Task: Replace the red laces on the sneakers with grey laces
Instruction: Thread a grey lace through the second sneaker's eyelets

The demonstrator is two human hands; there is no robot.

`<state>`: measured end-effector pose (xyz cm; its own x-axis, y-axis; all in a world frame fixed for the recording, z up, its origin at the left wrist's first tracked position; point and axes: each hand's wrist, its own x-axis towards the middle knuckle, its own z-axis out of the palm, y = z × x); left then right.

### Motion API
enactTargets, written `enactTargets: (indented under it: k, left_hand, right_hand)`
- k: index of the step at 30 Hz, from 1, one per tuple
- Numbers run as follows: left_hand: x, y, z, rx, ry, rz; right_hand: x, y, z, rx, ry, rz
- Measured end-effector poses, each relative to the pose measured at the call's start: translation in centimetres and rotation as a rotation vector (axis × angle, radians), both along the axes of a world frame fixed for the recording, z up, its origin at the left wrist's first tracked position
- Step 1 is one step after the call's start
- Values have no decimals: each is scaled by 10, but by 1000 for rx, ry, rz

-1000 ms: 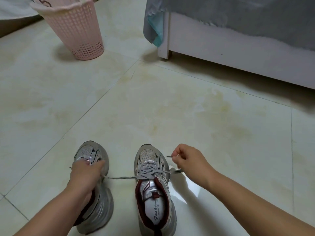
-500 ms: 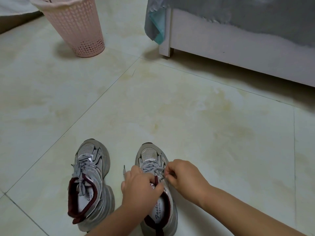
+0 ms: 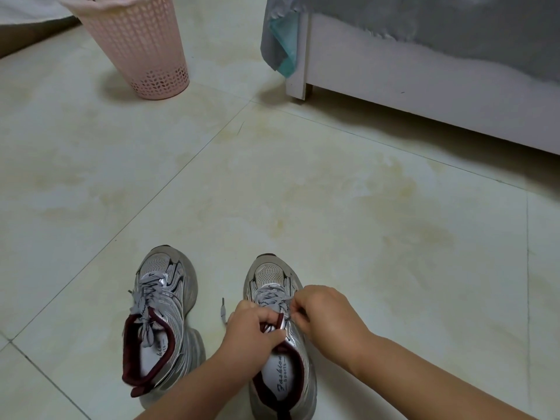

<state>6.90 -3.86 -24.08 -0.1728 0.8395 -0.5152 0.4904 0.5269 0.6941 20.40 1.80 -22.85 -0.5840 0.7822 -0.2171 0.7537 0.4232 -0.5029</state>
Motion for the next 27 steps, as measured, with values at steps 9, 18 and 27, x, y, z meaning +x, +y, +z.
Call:
enactTargets:
  k: [9,18,27]
  left_hand:
    - [-9,4,0,-38,-56,-94]
    - [-1,1,-10,106,121,-28]
    - [1,3,-8,110,272,-123]
  right_hand:
    - [-9,0,-4,44,-93,87]
    - [-6,-7,-6,41,-22,8]
    - [-4,-36,1,139,-144,-171]
